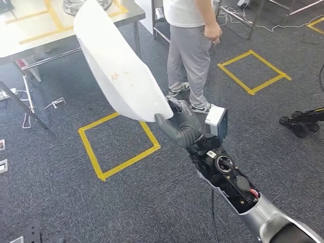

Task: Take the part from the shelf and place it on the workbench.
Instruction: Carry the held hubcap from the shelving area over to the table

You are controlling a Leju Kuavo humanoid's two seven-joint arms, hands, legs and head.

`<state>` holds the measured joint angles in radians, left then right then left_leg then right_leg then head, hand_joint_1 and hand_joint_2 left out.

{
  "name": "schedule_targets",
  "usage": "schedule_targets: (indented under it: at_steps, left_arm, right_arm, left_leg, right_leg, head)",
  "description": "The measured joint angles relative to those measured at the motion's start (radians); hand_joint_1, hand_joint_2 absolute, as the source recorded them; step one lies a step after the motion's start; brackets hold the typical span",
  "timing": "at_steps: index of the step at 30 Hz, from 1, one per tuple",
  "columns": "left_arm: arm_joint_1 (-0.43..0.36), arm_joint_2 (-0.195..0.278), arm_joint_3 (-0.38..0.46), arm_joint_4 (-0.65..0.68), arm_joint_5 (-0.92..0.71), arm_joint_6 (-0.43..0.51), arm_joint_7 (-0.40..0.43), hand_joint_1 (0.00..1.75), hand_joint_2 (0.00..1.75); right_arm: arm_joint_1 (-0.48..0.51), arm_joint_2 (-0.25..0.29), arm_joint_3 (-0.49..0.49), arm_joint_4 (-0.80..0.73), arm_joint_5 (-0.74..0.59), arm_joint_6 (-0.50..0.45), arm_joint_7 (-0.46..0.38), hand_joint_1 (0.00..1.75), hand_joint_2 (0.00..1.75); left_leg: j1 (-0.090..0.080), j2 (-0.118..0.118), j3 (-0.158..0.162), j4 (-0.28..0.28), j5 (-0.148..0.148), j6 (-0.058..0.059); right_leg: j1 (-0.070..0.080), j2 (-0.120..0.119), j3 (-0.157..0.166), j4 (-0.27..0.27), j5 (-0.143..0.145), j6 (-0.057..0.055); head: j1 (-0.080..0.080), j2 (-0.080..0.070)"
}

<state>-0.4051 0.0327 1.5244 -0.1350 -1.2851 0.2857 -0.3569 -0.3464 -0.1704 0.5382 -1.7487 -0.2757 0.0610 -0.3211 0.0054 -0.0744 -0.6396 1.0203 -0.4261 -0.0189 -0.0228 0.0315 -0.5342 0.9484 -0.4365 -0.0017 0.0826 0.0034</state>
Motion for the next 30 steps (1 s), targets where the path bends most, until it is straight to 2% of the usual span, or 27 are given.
schedule_targets:
  at_steps: [1, 2, 3, 4, 5, 6, 8, 9, 10, 12, 13, 14, 16, 18, 19, 20, 21, 23, 24, 25, 26, 28, 30]
  left_arm:
    - [-0.001, 0.0, 0.0, 0.0, 0.0, 0.0, -0.001, 0.0, 1.75]
    - [-0.002, 0.001, 0.0, 0.0, 0.0, 0.0, -0.001, 0.0, 1.75]
    - [-0.002, 0.001, 0.0, 0.0, 0.0, 0.0, -0.001, 0.0, 1.75]
    - [0.0, 0.0, 0.0, 0.0, 0.0, 0.0, -0.001, 0.0, 1.75]
    - [0.002, 0.0, 0.0, 0.0, 0.0, 0.0, -0.001, 0.0, 1.75]
    - [0.003, 0.001, 0.0, 0.0, 0.0, 0.0, -0.002, 0.0, 1.75]
    - [0.001, 0.004, 0.0, 0.0, 0.0, 0.0, -0.002, 0.0, 1.75]
    - [-0.001, 0.005, 0.0, 0.0, 0.0, 0.0, -0.002, 0.0, 1.75]
    - [-0.002, 0.006, 0.0, 0.0, 0.0, 0.0, -0.002, 0.0, 1.75]
    - [-0.001, 0.007, 0.0, 0.0, 0.0, 0.0, -0.002, 0.0, 1.75]
    - [0.0, 0.007, 0.0, 0.0, 0.0, 0.0, -0.002, 0.0, 1.75]
    - [0.0, 0.007, 0.0, 0.0, 0.0, 0.0, -0.002, 0.0, 1.75]
    - [-0.001, 0.007, 0.0, 0.0, 0.0, 0.0, -0.002, 0.0, 1.75]
    - [-0.001, 0.006, 0.0, 0.0, 0.0, 0.0, -0.002, 0.0, 1.75]
    - [-0.001, 0.006, 0.0, 0.0, 0.0, 0.0, -0.002, 0.0, 1.75]
    - [-0.001, 0.006, 0.0, 0.0, 0.0, 0.0, -0.002, 0.0, 1.75]
    - [-0.001, 0.006, 0.0, 0.0, 0.0, 0.0, -0.002, 0.0, 1.75]
    - [0.0, 0.004, 0.0, 0.0, 0.002, -0.001, -0.003, 0.0, 1.75]
    - [-0.001, 0.003, 0.0, 0.0, 0.005, -0.004, -0.003, 0.0, 1.75]
    - [0.0, 0.003, 0.0, 0.0, 0.01, -0.007, -0.004, 0.0, 1.75]
    - [0.0, 0.003, 0.0, 0.0, 0.017, -0.01, -0.005, 0.0, 1.75]
    - [0.004, 0.007, 0.0, 0.0, 0.029, -0.015, -0.009, 0.0, 1.75]
    - [0.009, 0.01, 0.0, 0.001, 0.04, -0.024, -0.01, 0.0, 1.75]
  right_arm:
    - [0.0, 0.0, 0.0, 0.0, 0.0, 0.0, -0.001, 1.75, 1.75]
    - [0.0, 0.0, 0.0, 0.0, 0.0, 0.0, -0.001, 1.75, 1.75]
    - [0.001, 0.0, 0.0, 0.001, 0.0, 0.0, -0.002, 1.75, 1.75]
    - [0.002, 0.0, 0.001, 0.001, 0.0, 0.0, -0.002, 1.75, 1.75]
    - [0.002, 0.0, 0.001, 0.001, 0.0, 0.0, -0.002, 1.75, 1.75]
    - [0.002, 0.0, 0.001, 0.001, 0.0, 0.0, -0.002, 1.75, 1.75]
    - [0.002, 0.0, 0.001, 0.001, 0.0, 0.0, -0.002, 1.75, 1.75]
    - [0.001, 0.0, 0.001, 0.001, 0.0, 0.0, -0.002, 1.75, 1.75]
    - [0.001, 0.0, 0.0, 0.0, 0.0, 0.0, -0.002, 1.75, 1.75]
    - [0.0, 0.0, 0.001, 0.0, 0.0, 0.0, -0.002, 1.75, 1.75]
    - [-0.001, 0.0, 0.001, 0.0, 0.0, 0.0, -0.002, 1.75, 1.75]
    - [-0.001, 0.0, 0.0, 0.0, 0.0, 0.0, -0.002, 1.75, 1.75]
    - [-0.002, 0.0, -0.001, 0.0, 0.0, 0.0, -0.003, 1.75, 1.75]
    - [0.001, 0.0, -0.001, 0.001, 0.0, 0.0, -0.003, 1.75, 1.75]
    - [0.002, 0.0, 0.0, 0.002, 0.0, 0.0, -0.003, 1.75, 1.75]
    - [0.004, 0.0, 0.0, 0.004, 0.0, 0.0, -0.002, 1.75, 1.75]
    - [0.004, 0.0, 0.0, 0.006, 0.0, 0.0, -0.002, 1.75, 1.75]
    - [0.003, 0.0, 0.0, 0.008, 0.0, -0.001, -0.002, 1.75, 1.75]
    - [0.002, 0.0, 0.0, 0.009, -0.001, -0.001, -0.003, 1.75, 1.75]
    - [0.0, 0.0, 0.0, 0.009, -0.001, -0.002, -0.003, 1.75, 1.75]
    - [-0.002, 0.0, 0.0, 0.01, -0.001, -0.002, -0.003, 1.75, 1.75]
    - [-0.009, 0.0, 0.0, 0.012, -0.003, -0.004, -0.004, 1.75, 1.75]
    - [-0.02, 0.0, 0.0, 0.015, -0.006, -0.006, -0.004, 1.75, 1.75]
  left_leg:
    - [0.0, 0.029, -0.032, 0.063, -0.03, -0.005]
    - [0.002, 0.049, -0.071, 0.138, -0.062, -0.01]
    - [0.003, 0.06, -0.105, 0.203, -0.083, -0.013]
    - [0.005, 0.065, -0.125, 0.238, -0.088, -0.015]
    - [0.005, 0.068, -0.123, 0.231, -0.074, -0.015]
    - [0.005, 0.072, -0.098, 0.182, -0.045, -0.013]
    - [0.001, 0.097, -0.013, 0.025, 0.017, -0.003]
    - [-0.003, 0.107, 0.019, -0.034, 0.034, 0.003]
    - [-0.007, 0.113, 0.036, -0.066, 0.039, 0.009]
    - [-0.011, 0.102, 0.039, -0.075, 0.037, 0.02]
    - [-0.008, 0.095, 0.042, -0.077, 0.037, 0.025]
    - [-0.005, 0.088, 0.045, -0.08, 0.038, 0.031]
    - [0.001, 0.075, 0.05, -0.085, 0.04, 0.042]
    - [0.0, 0.06, 0.05, -0.085, 0.038, 0.047]
    - [0.0, 0.051, 0.051, -0.084, 0.038, 0.048]
    - [-0.001, 0.041, 0.052, -0.084, 0.037, 0.048]
    - [0.0, 0.03, 0.054, -0.082, 0.036, 0.047]
    - [0.0, 0.009, 0.057, -0.078, 0.031, 0.043]
    - [-0.002, -0.001, 0.056, -0.074, 0.029, 0.04]
    - [-0.002, -0.009, 0.052, -0.071, 0.029, 0.035]
    - [-0.002, -0.016, 0.047, -0.069, 0.03, 0.031]
    - [0.0, -0.026, 0.039, -0.067, 0.032, 0.02]
    - [-0.001, 0.001, 0.024, -0.033, 0.01, 0.008]
  right_leg:
    - [0.002, -0.012, 0.002, -0.002, 0.0, -0.003]
    - [0.003, -0.024, 0.003, -0.003, -0.001, -0.005]
    - [0.003, -0.035, 0.003, -0.003, -0.002, -0.006]
    - [0.004, -0.046, 0.003, -0.003, -0.003, -0.007]
    - [0.004, -0.056, 0.003, -0.002, -0.004, -0.006]
    - [0.004, -0.066, 0.005, -0.003, -0.005, -0.005]
    - [0.007, -0.082, 0.009, -0.002, -0.01, 0.0]
    - [0.01, -0.089, 0.011, -0.002, -0.012, 0.004]
    - [0.012, -0.095, 0.013, -0.002, -0.015, 0.009]
    - [0.014, -0.107, 0.018, -0.005, -0.019, 0.019]
    - [0.013, -0.108, 0.019, -0.004, -0.023, 0.025]
    - [0.012, -0.098, 0.014, 0.01, -0.035, 0.03]
    - [0.009, -0.063, -0.029, 0.106, -0.09, 0.036]
    - [0.009, -0.039, -0.1, 0.256, -0.153, 0.041]
    - [0.009, -0.036, -0.126, 0.303, -0.163, 0.042]
    - [0.008, -0.035, -0.137, 0.316, -0.154, 0.043]
    - [0.007, -0.034, -0.127, 0.286, -0.124, 0.043]
    - [0.005, -0.012, -0.07, 0.147, -0.042, 0.037]
    - [0.003, 0.003, -0.04, 0.08, -0.015, 0.033]
    - [0.003, 0.016, -0.019, 0.035, -0.003, 0.03]
    - [0.004, 0.022, -0.01, 0.017, -0.006, 0.027]
    - [0.002, 0.01, -0.001, 0.006, -0.008, 0.021]
    - [-0.002, -0.004, 0.005, -0.001, -0.005, 0.011]
  head:
    - [-0.004, 0.0]
    - [-0.008, 0.0]
    - [-0.008, 0.0]
    - [-0.008, 0.0]
    - [-0.008, 0.0]
    - [-0.008, 0.0]
    - [-0.01, 0.0]
    - [-0.009, 0.0]
    - [-0.008, 0.0]
    - [-0.006, 0.0]
    - [-0.005, 0.0]
    - [-0.004, 0.0]
    - [0.002, 0.0]
    - [0.008, 0.0]
    - [0.008, 0.0]
    - [0.009, 0.0]
    - [0.009, 0.0]
    - [0.012, 0.0]
    - [0.013, 0.0]
    - [0.013, 0.0]
    - [0.012, 0.0]
    - [0.01, 0.0]
    - [0.004, 0.0]
